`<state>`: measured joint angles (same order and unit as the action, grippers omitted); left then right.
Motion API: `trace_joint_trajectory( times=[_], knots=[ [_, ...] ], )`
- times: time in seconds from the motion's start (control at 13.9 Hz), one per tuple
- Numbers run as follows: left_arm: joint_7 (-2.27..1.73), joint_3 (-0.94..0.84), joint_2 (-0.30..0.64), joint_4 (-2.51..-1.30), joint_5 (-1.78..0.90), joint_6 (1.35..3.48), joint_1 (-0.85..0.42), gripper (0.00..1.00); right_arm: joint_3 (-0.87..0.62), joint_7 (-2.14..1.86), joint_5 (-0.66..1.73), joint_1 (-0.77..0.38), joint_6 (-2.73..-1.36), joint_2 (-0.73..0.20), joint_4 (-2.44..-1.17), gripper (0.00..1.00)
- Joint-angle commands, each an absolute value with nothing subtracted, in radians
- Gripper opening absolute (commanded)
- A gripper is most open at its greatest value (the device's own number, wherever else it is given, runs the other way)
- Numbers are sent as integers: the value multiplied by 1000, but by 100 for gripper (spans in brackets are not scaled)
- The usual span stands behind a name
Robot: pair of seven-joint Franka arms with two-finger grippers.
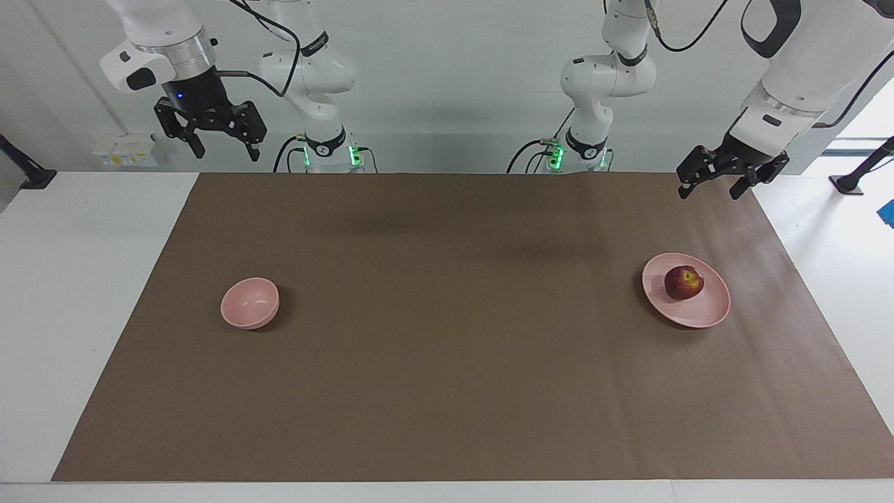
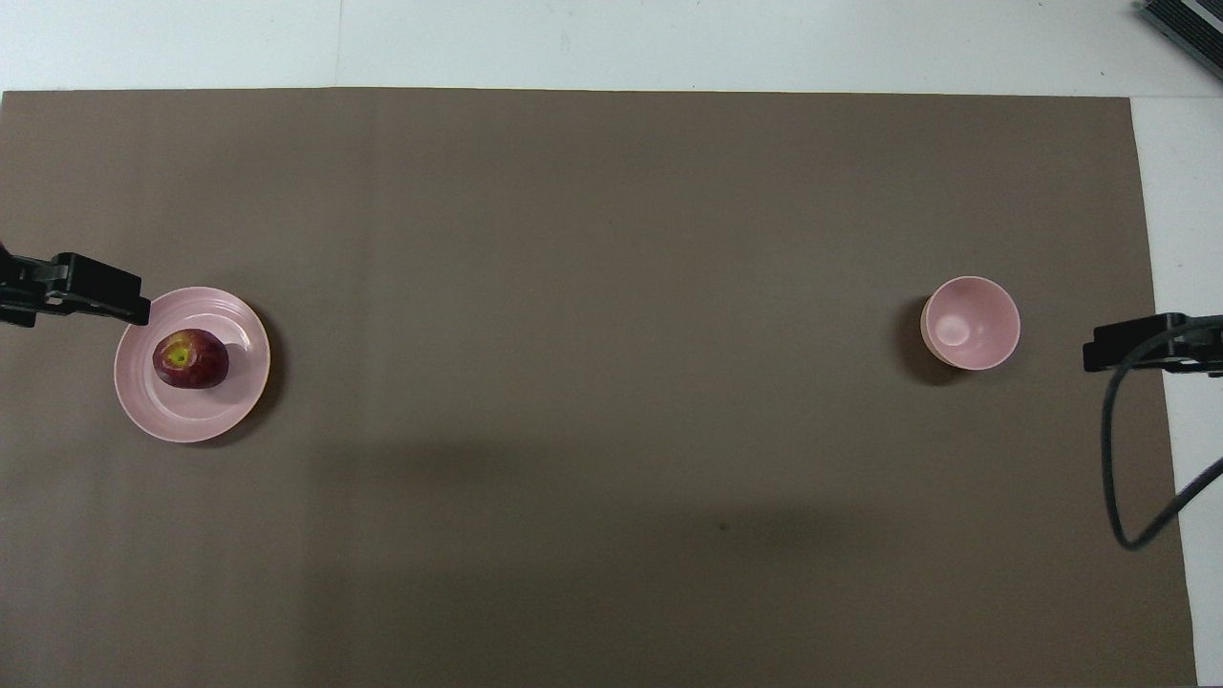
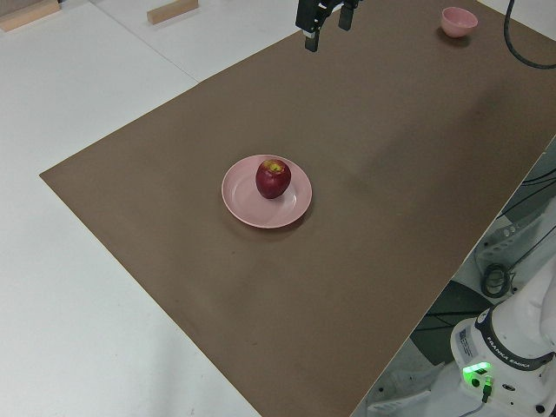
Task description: Move apple from plate to bowl
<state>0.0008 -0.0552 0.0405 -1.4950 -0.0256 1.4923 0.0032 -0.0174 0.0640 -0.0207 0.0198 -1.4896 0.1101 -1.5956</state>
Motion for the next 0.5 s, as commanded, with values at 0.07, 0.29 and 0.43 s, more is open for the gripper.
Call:
trace_joint_trajectory(
  times=[0.07,0.29,0.43],
  knots=[
    [9,-46,31,-1486,-37,1474,-8,100,-21,57,-11,35,-1489,112,-1595,100],
    [14,-48,29,-1488,-46,1483,-8,100,-20,55,-11,35,-1488,112,-1595,100],
    [17,-46,29,-1486,-51,1483,-8,100,-18,55,-11,35,-1488,112,-1595,100]
  ],
)
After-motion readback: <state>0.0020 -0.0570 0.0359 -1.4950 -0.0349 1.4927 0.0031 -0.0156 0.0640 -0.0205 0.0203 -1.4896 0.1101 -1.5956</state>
